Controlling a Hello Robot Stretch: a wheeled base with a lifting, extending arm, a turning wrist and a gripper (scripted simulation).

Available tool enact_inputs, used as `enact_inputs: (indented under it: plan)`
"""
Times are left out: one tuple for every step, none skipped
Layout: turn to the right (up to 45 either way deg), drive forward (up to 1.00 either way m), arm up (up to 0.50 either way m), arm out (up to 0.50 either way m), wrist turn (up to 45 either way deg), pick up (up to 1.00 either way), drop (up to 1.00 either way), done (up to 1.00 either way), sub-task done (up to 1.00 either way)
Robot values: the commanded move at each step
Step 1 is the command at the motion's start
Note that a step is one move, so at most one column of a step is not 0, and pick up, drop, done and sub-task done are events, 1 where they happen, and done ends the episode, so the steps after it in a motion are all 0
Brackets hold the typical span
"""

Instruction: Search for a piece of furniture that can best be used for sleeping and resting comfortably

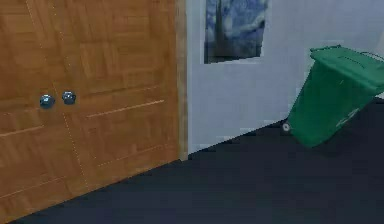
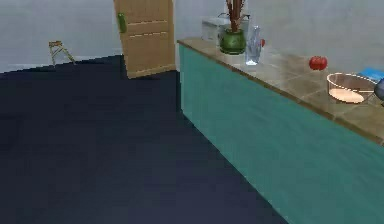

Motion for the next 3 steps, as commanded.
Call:
enact_inputs:
  plan:
    - [45.0,0.00,0.00,0.00,0.0,0.00,0.00,0.00,0.00]
    - [15.0,0.00,0.00,0.00,0.0,0.00,0.00,0.00,0.00]
    - [0.0,1.00,0.00,0.00,0.0,0.00,0.00,0.00,0.00]
